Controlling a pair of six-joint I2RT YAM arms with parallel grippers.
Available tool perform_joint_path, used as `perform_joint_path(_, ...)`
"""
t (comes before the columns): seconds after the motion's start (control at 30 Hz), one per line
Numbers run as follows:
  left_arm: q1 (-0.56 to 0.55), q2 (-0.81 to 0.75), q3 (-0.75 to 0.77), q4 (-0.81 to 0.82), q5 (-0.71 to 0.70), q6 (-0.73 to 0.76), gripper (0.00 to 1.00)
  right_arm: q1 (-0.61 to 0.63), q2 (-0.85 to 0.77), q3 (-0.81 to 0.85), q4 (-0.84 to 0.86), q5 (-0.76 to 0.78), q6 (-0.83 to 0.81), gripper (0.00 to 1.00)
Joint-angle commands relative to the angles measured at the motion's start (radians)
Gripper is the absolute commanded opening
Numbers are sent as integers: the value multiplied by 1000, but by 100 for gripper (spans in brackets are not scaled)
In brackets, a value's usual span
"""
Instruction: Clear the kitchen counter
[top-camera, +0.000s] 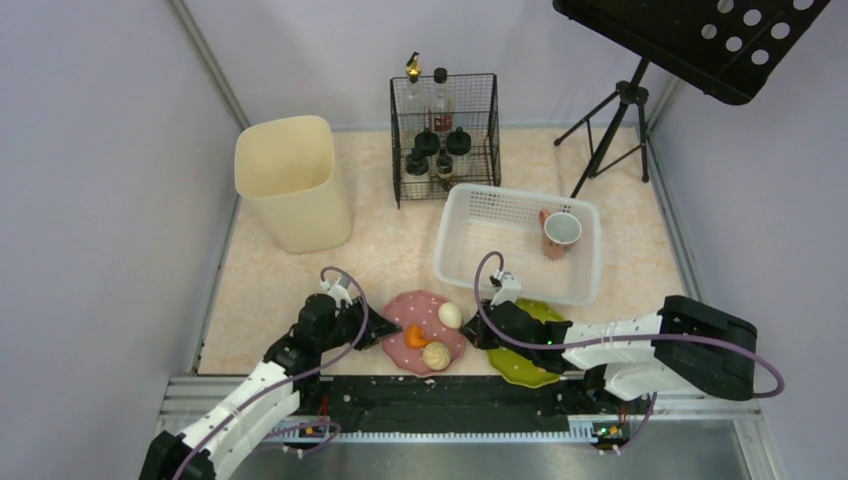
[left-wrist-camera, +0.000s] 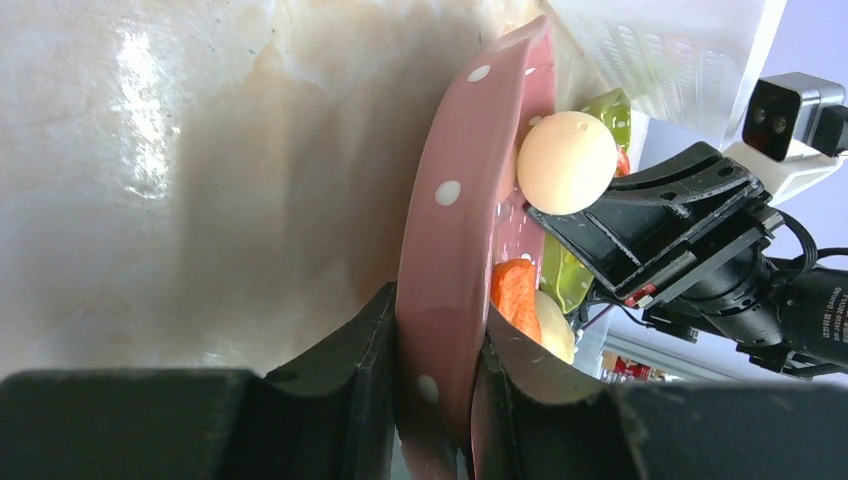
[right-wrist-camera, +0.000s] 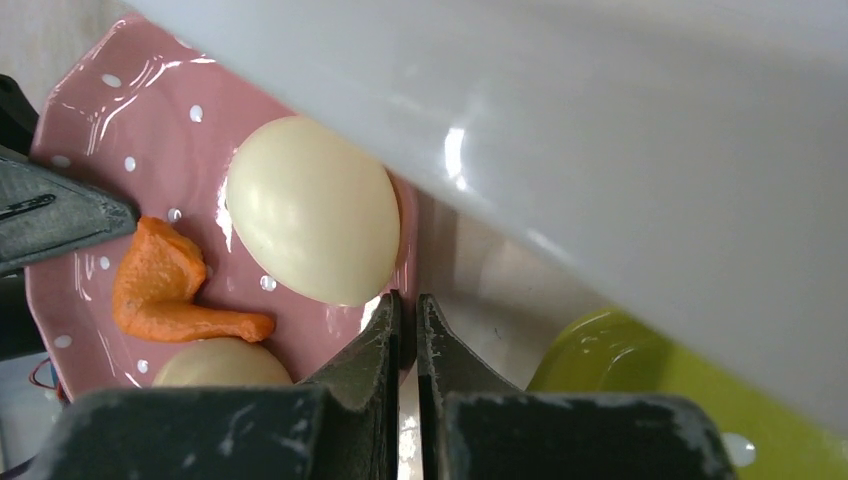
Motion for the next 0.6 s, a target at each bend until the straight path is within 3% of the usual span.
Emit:
perform_joint_path(0.0,-11,-71,-44,16,11,-47,0,9,-11,17,-291,-91,-47,0)
perform_joint_path(0.57,-3,-371,39,-262,-26,-97,0,28,-122,184,-448,-52,-117,0)
